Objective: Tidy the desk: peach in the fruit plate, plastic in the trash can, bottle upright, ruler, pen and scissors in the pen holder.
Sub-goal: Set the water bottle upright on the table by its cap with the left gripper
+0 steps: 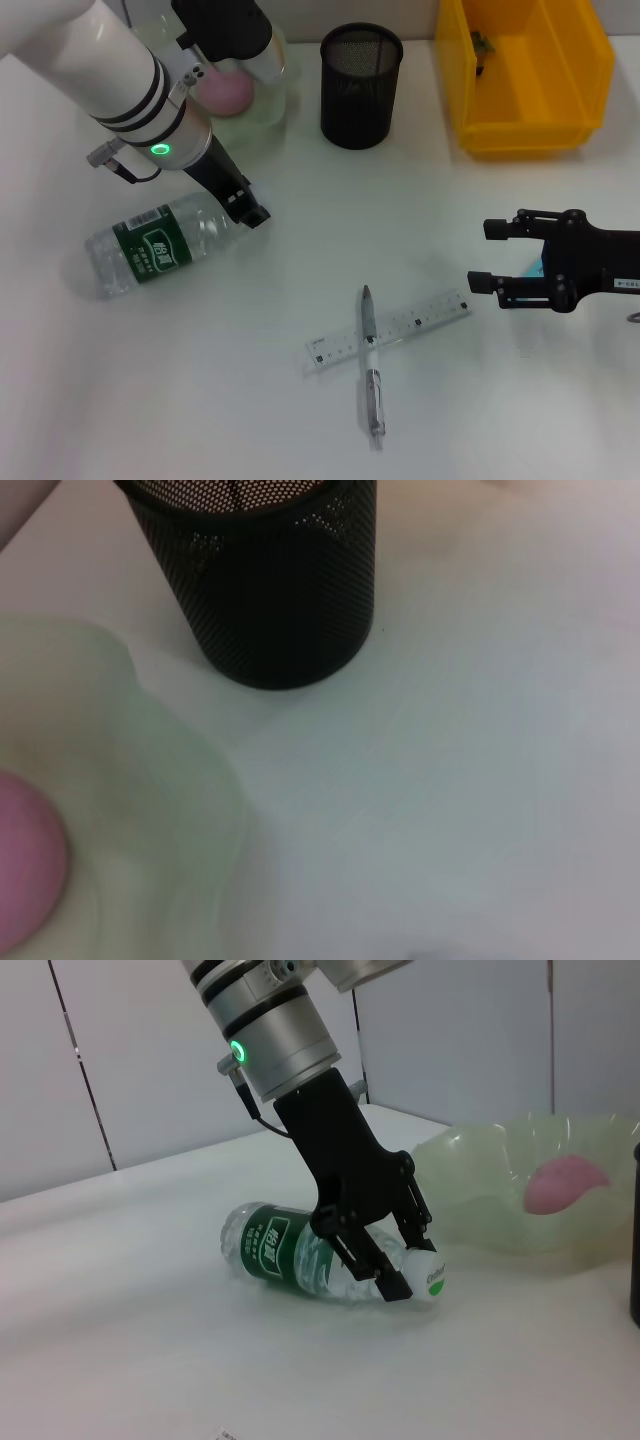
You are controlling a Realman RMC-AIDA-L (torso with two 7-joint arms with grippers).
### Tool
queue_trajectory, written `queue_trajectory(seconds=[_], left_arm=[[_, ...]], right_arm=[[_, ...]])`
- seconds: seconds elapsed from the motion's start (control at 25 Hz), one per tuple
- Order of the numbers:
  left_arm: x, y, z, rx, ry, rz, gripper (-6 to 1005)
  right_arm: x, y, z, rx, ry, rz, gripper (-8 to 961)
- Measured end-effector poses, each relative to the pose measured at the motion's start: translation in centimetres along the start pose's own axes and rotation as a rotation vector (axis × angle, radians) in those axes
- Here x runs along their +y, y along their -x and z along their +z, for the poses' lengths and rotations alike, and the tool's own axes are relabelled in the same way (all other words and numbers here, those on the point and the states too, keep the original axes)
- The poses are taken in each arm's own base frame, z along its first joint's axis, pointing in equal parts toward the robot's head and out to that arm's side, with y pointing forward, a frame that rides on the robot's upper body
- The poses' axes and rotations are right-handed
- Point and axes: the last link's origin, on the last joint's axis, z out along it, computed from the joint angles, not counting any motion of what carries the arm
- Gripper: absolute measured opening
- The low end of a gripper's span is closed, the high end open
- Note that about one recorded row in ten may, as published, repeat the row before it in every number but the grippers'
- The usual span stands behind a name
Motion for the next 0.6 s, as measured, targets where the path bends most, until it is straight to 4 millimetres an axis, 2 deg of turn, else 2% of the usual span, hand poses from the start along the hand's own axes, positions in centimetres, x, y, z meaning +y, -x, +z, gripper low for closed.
queue_trajectory(seconds=[0.16, 0.24, 0.6], left_arm=[[0.1, -0.2, -0.2, 0.008, 0.007, 0.001, 440], [0.1, -0.4, -0.4, 0.017, 0.013, -0.002, 442], [0.2, -0.8, -3.9, 0.15, 0.088, -0.011, 451]], right_arm=[[0.0, 0.0, 0.0, -0.001, -0.001, 0.001, 759], [0.0, 0.0, 0.0, -0.001, -0.001, 0.001, 759], [0.0, -0.1, 0.0, -0.002, -0.001, 0.001, 759]])
